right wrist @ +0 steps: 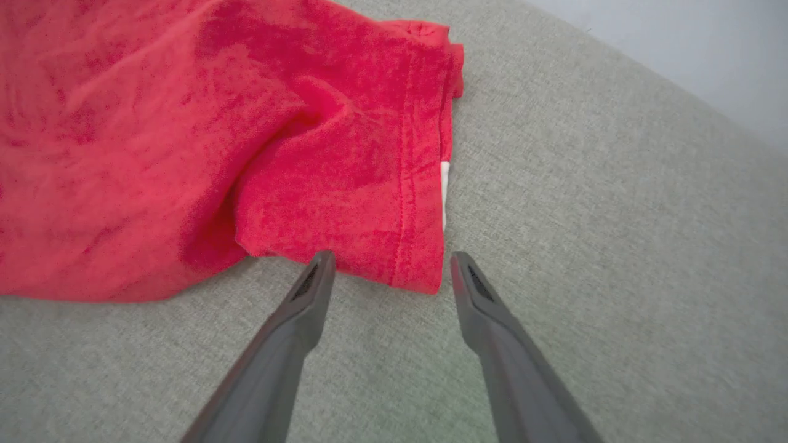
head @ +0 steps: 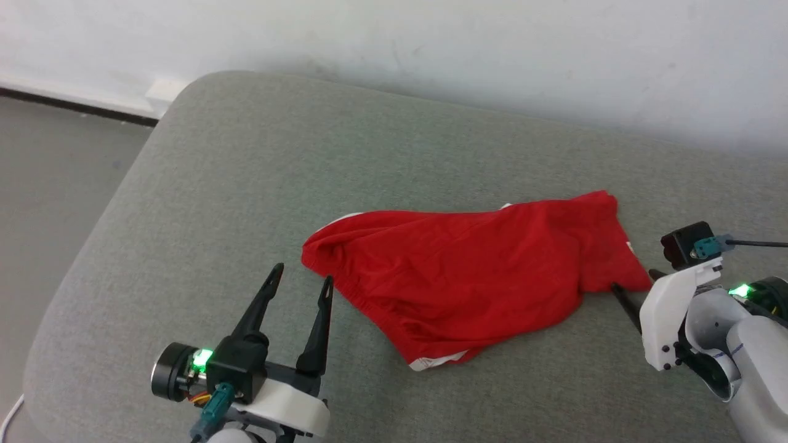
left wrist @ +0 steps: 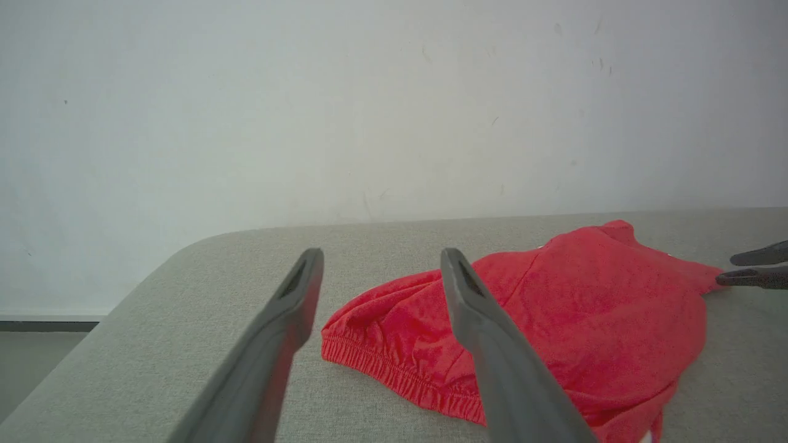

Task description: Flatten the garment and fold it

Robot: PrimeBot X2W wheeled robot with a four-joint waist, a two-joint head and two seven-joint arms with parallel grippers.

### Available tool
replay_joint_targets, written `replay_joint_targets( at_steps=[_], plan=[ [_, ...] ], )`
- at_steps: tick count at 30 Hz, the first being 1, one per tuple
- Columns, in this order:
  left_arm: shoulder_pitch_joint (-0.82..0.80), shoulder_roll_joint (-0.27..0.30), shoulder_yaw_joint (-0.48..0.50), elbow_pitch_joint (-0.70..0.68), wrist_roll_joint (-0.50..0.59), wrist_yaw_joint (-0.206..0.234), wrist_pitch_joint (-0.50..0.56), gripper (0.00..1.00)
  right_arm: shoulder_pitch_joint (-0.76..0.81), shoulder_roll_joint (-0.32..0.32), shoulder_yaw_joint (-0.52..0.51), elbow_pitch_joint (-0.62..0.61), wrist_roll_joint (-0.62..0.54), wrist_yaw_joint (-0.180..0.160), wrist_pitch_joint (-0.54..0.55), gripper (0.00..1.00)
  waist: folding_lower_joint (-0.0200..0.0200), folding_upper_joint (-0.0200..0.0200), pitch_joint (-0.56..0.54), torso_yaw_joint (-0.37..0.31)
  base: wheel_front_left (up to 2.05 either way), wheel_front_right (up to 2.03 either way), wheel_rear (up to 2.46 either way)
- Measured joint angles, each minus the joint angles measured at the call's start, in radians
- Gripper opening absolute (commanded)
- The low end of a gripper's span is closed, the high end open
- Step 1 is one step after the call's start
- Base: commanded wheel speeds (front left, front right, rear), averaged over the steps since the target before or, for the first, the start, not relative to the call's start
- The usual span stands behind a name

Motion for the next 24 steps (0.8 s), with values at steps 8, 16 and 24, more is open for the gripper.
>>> replay_joint_targets(
  at_steps=[8,16,24],
  plan=[
    [0.0,-0.018,0.014,0.003,0.012,-0.021,0.0,1.0,-0.052,-0.02,0.088,0.098,0.082,0.0,-0.016,1.0,0.0,0.0001,0.023,0.045,0.0,0.0,0.0],
    [0.0,-0.03,0.03,0.026,0.019,-0.043,0.0,1.0,-0.086,-0.029,0.166,0.157,0.094,0.0,-0.075,0.0,0.0001,0.0001,0.017,0.021,0.0,0.0,0.0],
    [0.048,-0.036,0.046,0.046,0.019,-0.064,0.0,1.0,-0.059,-0.075,0.207,0.132,0.116,0.0,-0.143,0.0,-0.0001,0.0001,-0.036,-0.028,0.0,0.0,0.0]
  ],
)
